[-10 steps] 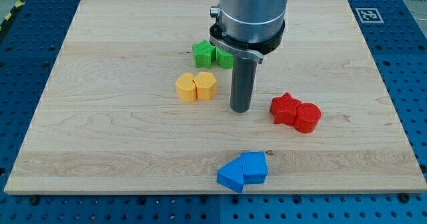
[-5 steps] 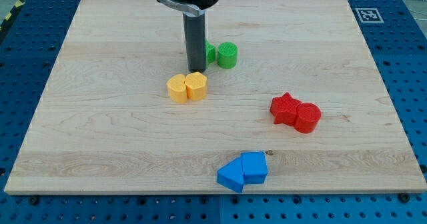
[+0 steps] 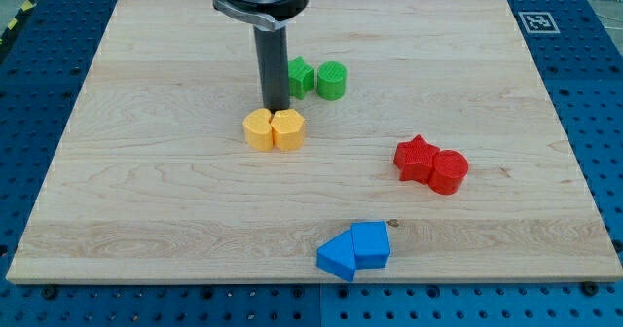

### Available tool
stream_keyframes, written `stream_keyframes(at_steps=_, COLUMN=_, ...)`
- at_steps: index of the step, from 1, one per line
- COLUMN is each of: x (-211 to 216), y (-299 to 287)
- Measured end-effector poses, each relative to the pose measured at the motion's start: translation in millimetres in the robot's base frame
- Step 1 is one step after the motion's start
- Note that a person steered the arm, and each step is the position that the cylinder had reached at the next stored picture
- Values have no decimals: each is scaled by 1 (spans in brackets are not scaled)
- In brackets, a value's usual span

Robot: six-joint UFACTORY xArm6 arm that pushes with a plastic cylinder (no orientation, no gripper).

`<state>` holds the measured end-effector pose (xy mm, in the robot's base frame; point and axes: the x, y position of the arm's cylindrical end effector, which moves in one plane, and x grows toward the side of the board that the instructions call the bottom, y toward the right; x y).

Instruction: Place the yellow hexagon above the blue cube

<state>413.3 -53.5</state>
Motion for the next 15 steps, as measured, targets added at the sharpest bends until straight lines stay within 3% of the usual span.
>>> stream_keyframes(at_steps=6, x=34, y=-6)
stream_keyframes(at_steps=14, x=83, y=55)
stream_keyframes(at_steps=15, x=81, y=29)
